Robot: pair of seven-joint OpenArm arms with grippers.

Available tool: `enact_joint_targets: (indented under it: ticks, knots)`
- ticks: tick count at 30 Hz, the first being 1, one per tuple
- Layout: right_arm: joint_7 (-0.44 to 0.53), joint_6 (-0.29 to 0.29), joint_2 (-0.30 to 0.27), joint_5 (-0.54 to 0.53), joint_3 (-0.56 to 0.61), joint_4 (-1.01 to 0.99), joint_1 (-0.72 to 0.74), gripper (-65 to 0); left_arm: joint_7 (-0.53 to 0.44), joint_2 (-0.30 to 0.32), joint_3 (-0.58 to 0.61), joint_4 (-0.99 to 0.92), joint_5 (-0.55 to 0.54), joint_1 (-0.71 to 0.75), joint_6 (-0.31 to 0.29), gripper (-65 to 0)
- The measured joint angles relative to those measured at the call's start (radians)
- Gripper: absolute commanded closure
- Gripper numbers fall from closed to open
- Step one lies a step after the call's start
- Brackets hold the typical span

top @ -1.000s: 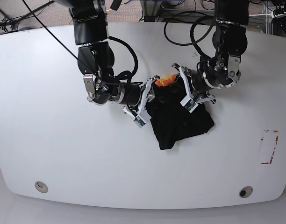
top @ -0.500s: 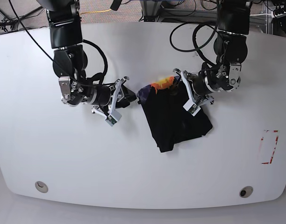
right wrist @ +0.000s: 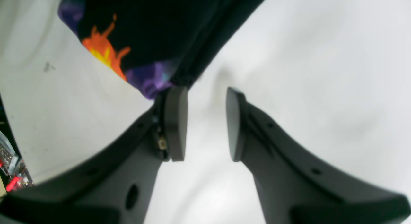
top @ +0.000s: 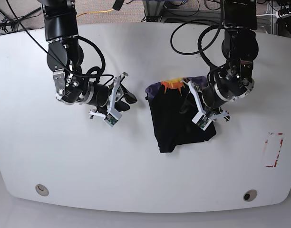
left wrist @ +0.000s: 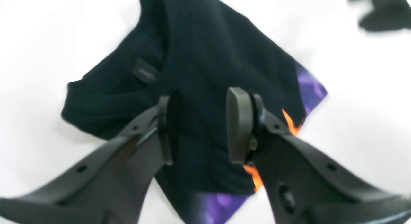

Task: Fold the T-shirt properly
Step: 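Release the bundle with the right gripper and regrasp it with the left gripper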

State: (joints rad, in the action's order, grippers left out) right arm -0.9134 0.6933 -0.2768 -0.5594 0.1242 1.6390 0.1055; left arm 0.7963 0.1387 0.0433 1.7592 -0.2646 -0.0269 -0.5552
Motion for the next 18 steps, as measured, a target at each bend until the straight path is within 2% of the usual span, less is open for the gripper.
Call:
enact_joint_targets:
  ticks: [5,8,11,16,18]
  knots:
    - [-0.003,-0.001,0.0,0.003,0.0,-0.003,-0.011,-18.9,-0.008,-0.084,0.042,-0.043,0.08,-0.054,0.206,-43.6]
    - [-0.004,-0.001,0.0,0.007,-0.001,-0.004,-0.019,-18.9,-0.015,-0.13,0.078,-0.106,0.118,-0.071,0.298,-44.6]
    - [-0.004,0.0,0.0,0.003,-0.001,-0.004,-0.024,-18.9,-0.025,-0.166,0.109,-0.163,0.145,-0.082,0.362,-44.6]
    - [-0.003,-0.001,0.0,0.002,-0.008,-0.004,-0.021,-18.9,-0.137,-0.208,0.164,-0.312,0.22,-0.096,0.488,-44.6]
    - [-0.003,0.004,0.007,-0.003,-0.05,-0.004,-0.024,-18.9,-0.197,-0.211,0.181,-0.375,0.233,-0.092,0.515,-44.6]
